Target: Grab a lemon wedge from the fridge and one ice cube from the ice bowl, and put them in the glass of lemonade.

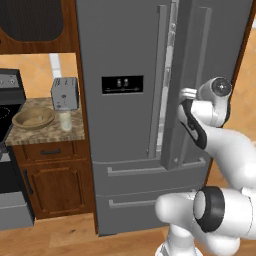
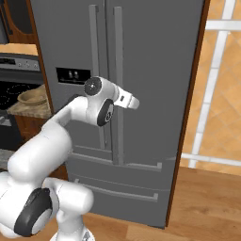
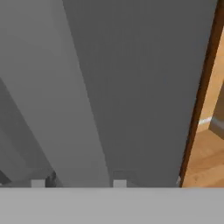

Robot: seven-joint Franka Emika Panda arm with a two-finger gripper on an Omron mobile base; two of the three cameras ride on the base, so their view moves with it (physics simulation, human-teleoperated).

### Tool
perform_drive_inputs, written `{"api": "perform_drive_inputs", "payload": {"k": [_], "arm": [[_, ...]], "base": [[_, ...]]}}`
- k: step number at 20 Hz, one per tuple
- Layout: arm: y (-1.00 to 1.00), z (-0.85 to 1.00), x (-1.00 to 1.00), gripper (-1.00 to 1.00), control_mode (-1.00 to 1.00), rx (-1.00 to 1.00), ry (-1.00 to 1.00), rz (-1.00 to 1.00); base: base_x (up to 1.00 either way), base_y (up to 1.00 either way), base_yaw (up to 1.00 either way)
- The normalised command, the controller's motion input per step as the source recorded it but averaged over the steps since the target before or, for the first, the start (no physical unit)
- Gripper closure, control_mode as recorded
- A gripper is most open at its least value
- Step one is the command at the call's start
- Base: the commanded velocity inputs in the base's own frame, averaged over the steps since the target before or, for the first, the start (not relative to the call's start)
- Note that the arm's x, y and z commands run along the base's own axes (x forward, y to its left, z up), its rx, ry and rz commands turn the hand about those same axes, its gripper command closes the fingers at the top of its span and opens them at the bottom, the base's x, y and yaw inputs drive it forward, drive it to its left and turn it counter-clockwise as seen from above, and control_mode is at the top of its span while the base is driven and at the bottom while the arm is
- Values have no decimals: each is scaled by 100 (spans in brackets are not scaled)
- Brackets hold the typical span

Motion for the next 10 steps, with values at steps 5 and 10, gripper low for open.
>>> {"api": "perform_drive_inputs", "payload": {"k": [5, 10], "arm": [[-100, 38, -90, 100, -100, 18, 0, -21], [-100, 39, -73, 100, -100, 15, 1, -22]], "base": [[0, 0, 0], [0, 0, 0]]}}
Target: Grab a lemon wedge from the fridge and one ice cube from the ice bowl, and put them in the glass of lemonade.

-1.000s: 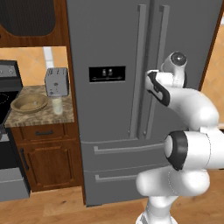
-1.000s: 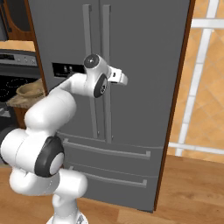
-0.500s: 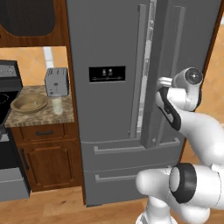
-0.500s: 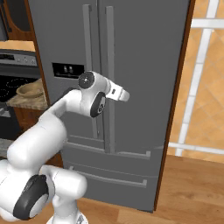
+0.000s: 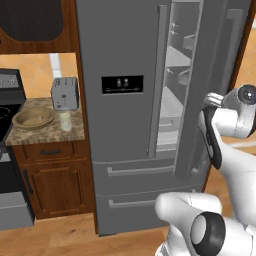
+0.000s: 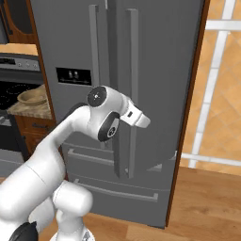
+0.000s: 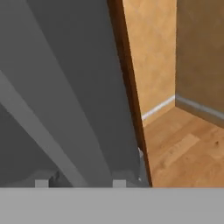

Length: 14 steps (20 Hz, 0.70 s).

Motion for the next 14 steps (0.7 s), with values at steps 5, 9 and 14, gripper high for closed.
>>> {"api": "perform_drive_inputs", "payload": {"k": [5, 9, 14], "arm": [[-100, 33, -69, 100, -100, 14, 1, -20], [-96, 26, -63, 100, -100, 14, 1, -20], [-41, 31, -78, 100, -100, 7, 0, -9]], "base": [[0, 0, 0], [0, 0, 0], [0, 0, 0]]}}
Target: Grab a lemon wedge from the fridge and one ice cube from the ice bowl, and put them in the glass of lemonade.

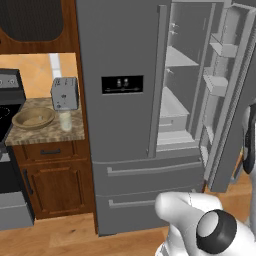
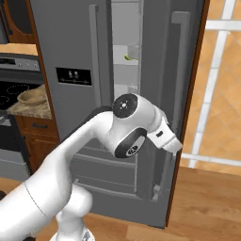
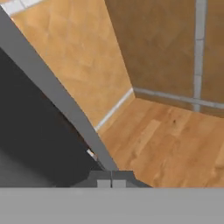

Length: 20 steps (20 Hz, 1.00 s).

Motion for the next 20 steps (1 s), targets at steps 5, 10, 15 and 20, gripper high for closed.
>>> {"api": "perform_drive_inputs", "payload": {"k": [5, 10, 15, 20], "arm": [[20, 98, -96, 100, -100, -1, 0, 0], [74, 69, -53, 100, -100, -13, 2, 0], [100, -11, 40, 100, -100, -32, 34, 0], [100, 0, 56, 100, -100, -47, 40, 6]], "base": [[0, 0, 0], [0, 0, 0], [0, 0, 0], [0, 0, 0]]}}
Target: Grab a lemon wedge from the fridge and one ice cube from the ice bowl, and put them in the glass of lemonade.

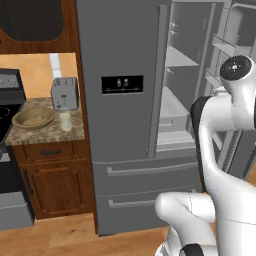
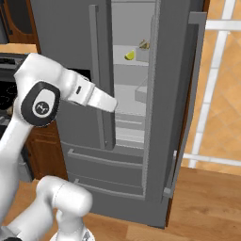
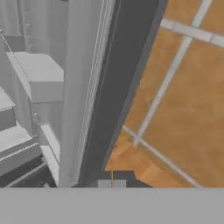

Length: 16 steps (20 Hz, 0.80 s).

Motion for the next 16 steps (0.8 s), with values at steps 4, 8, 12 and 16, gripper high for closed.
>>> {"api": "perform_drive_inputs", "payload": {"k": [4, 8, 12, 16], "arm": [[85, 13, 52, 100, -100, -46, 65, 21], [46, -10, 78, -100, -100, -24, 27, 29], [0, -2, 100, -100, -100, -6, 23, 24], [-17, -10, 100, -100, -100, -2, 17, 22]], "base": [[0, 0, 0], [0, 0, 0], [0, 0, 0], [0, 0, 0]]}}
